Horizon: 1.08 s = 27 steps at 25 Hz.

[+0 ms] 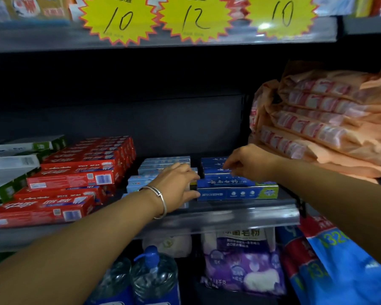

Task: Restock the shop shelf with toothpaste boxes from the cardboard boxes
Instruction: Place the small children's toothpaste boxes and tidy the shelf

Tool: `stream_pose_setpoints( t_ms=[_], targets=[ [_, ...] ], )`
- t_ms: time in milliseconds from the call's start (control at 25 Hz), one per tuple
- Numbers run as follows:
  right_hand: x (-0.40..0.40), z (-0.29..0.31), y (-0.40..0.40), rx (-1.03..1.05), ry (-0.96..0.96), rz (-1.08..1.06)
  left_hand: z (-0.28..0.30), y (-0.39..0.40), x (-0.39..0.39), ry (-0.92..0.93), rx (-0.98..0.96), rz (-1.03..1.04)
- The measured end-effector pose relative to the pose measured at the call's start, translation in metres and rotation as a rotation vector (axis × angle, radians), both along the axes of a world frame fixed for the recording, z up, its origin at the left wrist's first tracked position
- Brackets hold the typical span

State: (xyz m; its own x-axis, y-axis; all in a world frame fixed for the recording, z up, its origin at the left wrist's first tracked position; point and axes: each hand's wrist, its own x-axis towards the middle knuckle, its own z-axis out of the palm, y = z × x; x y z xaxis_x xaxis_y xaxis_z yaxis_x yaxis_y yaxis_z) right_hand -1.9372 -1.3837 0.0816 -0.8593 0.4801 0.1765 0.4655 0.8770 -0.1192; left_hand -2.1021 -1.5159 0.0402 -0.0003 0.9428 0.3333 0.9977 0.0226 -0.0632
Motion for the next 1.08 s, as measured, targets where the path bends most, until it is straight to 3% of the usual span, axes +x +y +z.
stream_pose_setpoints(
  t_ms=[480,640,1080],
  targets=[
    [0.006,-0.015,0.039,-0.022,-0.283,0.004,0.010,0.061,0.020,0.026,-0.173,0.187],
    [-0.004,-0.019,0.041,0.065,-0.384,0.009,0.013,0.064,0.019,0.008,-0.209,0.231],
    [0.024,-0.026,0.020,0.332,-0.201,0.024,0.014,0.058,0.027,-0.019,-0.264,0.330]
  ],
)
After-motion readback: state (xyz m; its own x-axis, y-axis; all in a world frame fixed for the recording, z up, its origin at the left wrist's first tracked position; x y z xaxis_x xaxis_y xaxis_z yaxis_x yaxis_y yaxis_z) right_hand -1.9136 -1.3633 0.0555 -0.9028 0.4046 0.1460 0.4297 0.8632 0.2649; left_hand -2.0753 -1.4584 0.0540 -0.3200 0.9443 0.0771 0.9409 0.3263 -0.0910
